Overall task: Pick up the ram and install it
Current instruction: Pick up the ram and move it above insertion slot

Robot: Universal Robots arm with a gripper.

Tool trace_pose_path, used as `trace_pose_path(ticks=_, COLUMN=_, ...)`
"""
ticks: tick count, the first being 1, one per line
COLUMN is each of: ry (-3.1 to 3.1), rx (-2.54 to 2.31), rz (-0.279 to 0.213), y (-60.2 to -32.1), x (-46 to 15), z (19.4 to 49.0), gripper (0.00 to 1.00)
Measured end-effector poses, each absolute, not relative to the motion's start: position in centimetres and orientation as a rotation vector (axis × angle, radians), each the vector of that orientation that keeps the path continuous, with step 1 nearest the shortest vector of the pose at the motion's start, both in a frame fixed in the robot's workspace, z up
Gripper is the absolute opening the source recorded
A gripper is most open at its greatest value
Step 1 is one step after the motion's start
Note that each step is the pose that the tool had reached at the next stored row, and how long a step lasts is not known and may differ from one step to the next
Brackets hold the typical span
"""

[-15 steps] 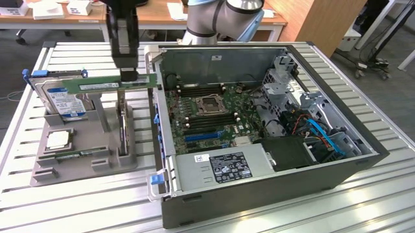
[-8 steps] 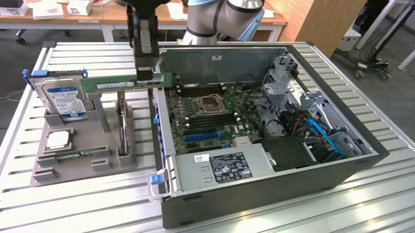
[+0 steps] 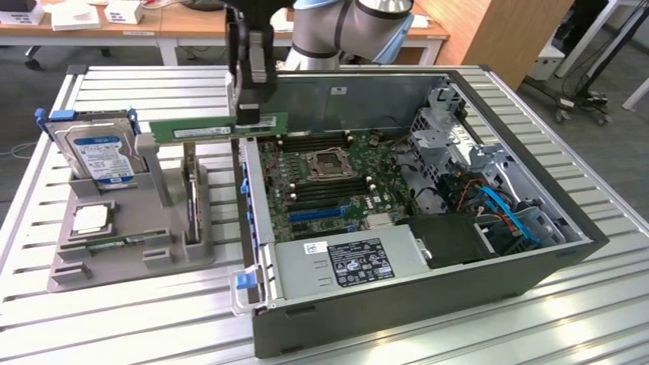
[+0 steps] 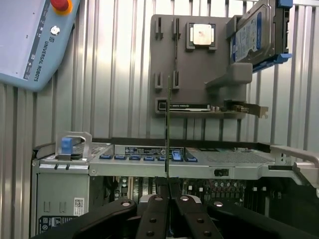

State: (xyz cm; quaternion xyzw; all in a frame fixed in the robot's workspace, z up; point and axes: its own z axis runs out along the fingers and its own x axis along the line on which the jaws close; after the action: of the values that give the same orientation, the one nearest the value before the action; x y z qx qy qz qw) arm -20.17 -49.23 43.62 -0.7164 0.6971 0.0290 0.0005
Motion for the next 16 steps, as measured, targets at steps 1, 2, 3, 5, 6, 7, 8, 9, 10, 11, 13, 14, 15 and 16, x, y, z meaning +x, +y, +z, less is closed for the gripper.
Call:
trace_pose_path(ticks=1, ry=2.189, rx=-2.25, rz=0.091, y=-49.2, x=-19.9, z=43.6, gripper=0.11)
trace_pose_path(ticks=2, ry=2.189, rx=-2.249, rz=0.092, y=-49.2, x=-19.6, z=43.6, gripper=0.11)
trace_pose_path(ticks=3, ry=2.189, rx=-2.249, rz=0.092, y=-49.2, x=-19.3, z=43.6, gripper=0.11)
trace_pose_path(ticks=5, ry=2.188, rx=-2.249, rz=0.093, y=-49.2, x=-18.6, z=43.6, gripper=0.11)
trace_pose_path(ticks=6, ry=2.188, rx=-2.248, rz=0.094, y=-49.2, x=-18.3, z=43.6, gripper=0.11)
trace_pose_path(ticks=7, ry=2.188, rx=-2.248, rz=0.094, y=-49.2, x=-18.0, z=43.6, gripper=0.11)
trace_pose_path(ticks=8, ry=2.188, rx=-2.248, rz=0.095, y=-49.2, x=-17.7, z=43.6, gripper=0.11)
trace_pose_path(ticks=9, ry=2.187, rx=-2.248, rz=0.095, y=-49.2, x=-17.4, z=43.6, gripper=0.11)
trace_pose_path(ticks=10, ry=2.187, rx=-2.248, rz=0.096, y=-49.2, x=-17.1, z=43.6, gripper=0.11)
trace_pose_path(ticks=11, ry=2.186, rx=-2.247, rz=0.097, y=-49.2, x=-16.7, z=43.6, gripper=0.11)
trace_pose_path(ticks=13, ry=2.186, rx=-2.246, rz=0.098, y=-49.2, x=-16.0, z=43.6, gripper=0.11)
trace_pose_path(ticks=14, ry=2.185, rx=-2.246, rz=0.099, y=-49.2, x=-15.7, z=43.6, gripper=0.11)
trace_pose_path(ticks=15, ry=2.185, rx=-2.246, rz=0.1, y=-49.2, x=-15.4, z=43.6, gripper=0.11)
trace_pose_path(ticks=16, ry=2.185, rx=-2.246, rz=0.1, y=-49.2, x=-15.0, z=43.6, gripper=0.11)
